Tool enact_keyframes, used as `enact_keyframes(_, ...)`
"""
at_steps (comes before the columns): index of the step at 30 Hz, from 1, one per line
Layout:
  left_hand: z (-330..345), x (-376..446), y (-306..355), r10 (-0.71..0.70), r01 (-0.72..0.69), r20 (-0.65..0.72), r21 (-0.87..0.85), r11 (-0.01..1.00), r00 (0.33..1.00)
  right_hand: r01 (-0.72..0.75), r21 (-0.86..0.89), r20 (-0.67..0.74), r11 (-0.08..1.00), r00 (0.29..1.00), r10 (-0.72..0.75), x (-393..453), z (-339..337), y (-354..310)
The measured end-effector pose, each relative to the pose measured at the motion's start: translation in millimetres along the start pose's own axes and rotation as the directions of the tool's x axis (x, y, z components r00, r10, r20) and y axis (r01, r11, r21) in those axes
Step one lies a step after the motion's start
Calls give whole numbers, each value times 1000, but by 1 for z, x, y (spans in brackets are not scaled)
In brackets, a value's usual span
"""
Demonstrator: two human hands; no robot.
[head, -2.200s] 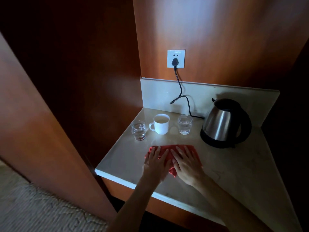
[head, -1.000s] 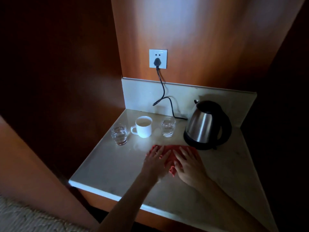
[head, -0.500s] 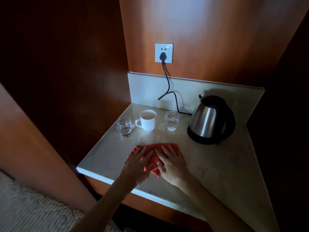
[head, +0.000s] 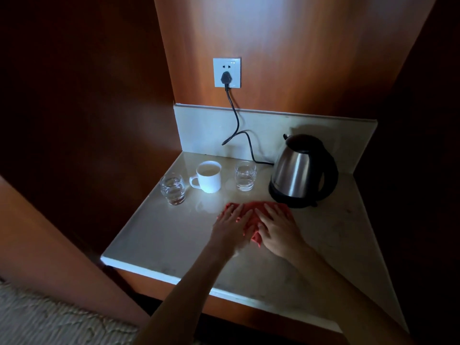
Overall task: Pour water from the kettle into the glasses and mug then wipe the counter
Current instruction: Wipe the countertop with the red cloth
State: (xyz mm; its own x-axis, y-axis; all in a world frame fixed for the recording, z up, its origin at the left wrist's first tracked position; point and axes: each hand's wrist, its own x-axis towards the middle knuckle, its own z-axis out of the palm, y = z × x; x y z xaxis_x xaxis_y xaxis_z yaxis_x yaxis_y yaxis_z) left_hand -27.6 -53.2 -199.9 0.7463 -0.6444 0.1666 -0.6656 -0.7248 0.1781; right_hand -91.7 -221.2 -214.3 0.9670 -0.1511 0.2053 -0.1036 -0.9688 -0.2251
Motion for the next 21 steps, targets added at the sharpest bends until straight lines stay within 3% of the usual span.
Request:
enact_keyframes(8,-16,-34,-59,37,-26,-172,66,997,984,120,7,33,993,992,-120,19,15,-72)
enact_keyframes(14,-2,-92,-58,24,-33,58,149,988,998,243,58,18,968,969,-245,-36,10,-68)
enact_keyframes(17,-8,-104,-23,7,-7,19,23,1000,1000,230,82,-8,970,973,-230,-68,3,-38)
enact_keyframes(21,0,-78,15,95,-96,33,22,995,995,101,49,16,994,995,-102,-84,-6,5)
